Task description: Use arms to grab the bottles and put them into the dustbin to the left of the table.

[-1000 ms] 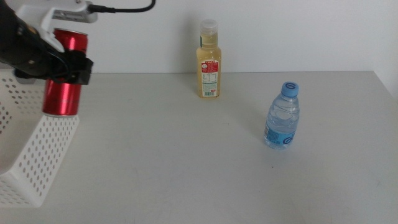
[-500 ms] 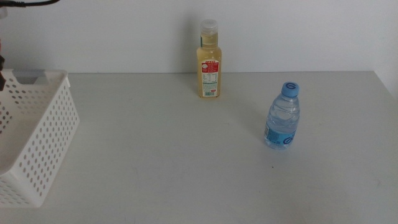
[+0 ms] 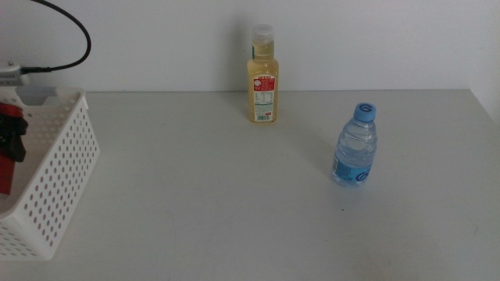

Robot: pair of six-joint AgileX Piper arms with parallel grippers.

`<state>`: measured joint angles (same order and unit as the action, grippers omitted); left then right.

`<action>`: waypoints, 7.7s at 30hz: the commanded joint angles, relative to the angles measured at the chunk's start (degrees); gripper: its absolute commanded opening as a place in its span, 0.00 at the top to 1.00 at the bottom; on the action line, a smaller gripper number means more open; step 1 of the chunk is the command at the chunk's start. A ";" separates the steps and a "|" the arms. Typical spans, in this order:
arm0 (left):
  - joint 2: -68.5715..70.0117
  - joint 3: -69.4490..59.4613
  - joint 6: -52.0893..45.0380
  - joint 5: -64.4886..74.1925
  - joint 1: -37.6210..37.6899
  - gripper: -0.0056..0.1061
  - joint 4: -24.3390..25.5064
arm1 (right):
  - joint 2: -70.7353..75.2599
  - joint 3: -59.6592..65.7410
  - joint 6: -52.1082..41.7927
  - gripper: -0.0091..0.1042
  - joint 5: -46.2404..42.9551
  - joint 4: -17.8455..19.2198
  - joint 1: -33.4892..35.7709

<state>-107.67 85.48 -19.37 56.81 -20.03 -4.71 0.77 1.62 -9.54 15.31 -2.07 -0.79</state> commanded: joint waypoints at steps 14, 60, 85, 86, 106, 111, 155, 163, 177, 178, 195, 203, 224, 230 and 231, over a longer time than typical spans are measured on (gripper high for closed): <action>0.03 2.14 -0.23 -1.73 0.03 0.24 -2.46 | 1.24 -0.54 -0.45 0.25 -4.06 0.65 -0.39; 30.61 -32.06 14.40 -73.82 47.51 0.13 10.14 | 1.24 -0.54 -0.45 0.25 -4.06 0.65 -0.39; 13.38 -44.00 23.56 -106.50 47.41 0.13 4.06 | 1.24 -0.54 -0.45 0.25 -4.06 0.65 -0.39; 11.92 -44.00 24.53 -109.15 47.41 0.13 4.06 | 1.24 -0.54 -0.45 0.25 -4.06 0.65 -0.39; -10.57 -9.20 31.22 -88.66 47.34 0.13 3.82 | 1.24 -0.54 -0.45 0.25 -4.06 0.65 -0.39; -14.38 -3.46 29.93 -87.22 47.34 0.13 3.52 | 1.24 -0.54 -0.45 0.25 -4.06 0.65 -0.39; -23.04 11.91 38.55 -79.59 40.67 0.13 15.43 | 1.24 -0.54 -0.45 0.25 -4.11 0.65 -0.39; -23.20 12.02 40.27 -84.73 40.55 0.13 17.56 | 1.24 -0.54 -0.45 0.25 -4.11 0.65 -0.39; -25.02 12.96 42.71 -89.26 39.98 0.39 20.99 | 1.24 -0.54 -0.45 0.25 -4.11 0.65 -0.39; -25.08 12.96 43.01 -89.50 39.98 0.43 20.99 | 1.24 -0.54 -0.45 0.25 -4.11 0.65 -0.39; -14.90 5.70 42.87 -85.11 39.93 0.97 26.54 | 1.24 -0.54 -0.45 0.25 -4.11 0.65 -0.39; -1.28 -4.55 39.21 -80.95 39.98 0.97 26.54 | 1.24 -0.54 -0.45 0.25 -4.11 0.65 -0.39; 34.49 -7.01 31.70 -20.15 32.78 0.97 25.79 | 1.24 -0.54 -0.45 0.25 -4.11 0.65 -0.39; 38.46 -7.01 24.06 -9.77 24.16 0.97 23.77 | 1.24 -0.54 -0.45 0.25 -4.11 0.65 -0.39; 38.67 -7.01 22.28 -8.49 22.37 0.97 22.59 | 1.24 -0.54 -0.45 0.25 -4.11 0.65 -0.39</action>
<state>-71.66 76.13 5.20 51.95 4.57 17.47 0.77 1.66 -9.54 15.31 -2.07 -0.79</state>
